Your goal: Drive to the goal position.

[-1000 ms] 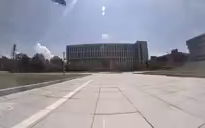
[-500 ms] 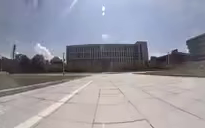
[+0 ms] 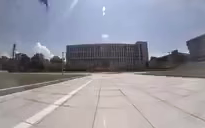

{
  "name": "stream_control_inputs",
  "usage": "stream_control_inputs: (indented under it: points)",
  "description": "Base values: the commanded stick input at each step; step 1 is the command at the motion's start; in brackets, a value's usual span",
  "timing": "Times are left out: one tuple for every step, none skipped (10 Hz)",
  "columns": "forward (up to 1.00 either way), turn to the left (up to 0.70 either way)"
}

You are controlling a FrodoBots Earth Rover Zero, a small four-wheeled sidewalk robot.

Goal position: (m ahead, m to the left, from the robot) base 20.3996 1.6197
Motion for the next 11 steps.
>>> stream_control_inputs:
  points:
    - [0.5,0.01]
    - [0.5,0.01]
    - [0.5,0.01]
    - [0.5,0.01]
    - [0.5,0.01]
    - [0.5,0.01]
    - [0.5,0.01]
    - [0.5,0.01]
    - [0.5,0.01]
    - [0.5,0.01]
    - [0.5,0.01]
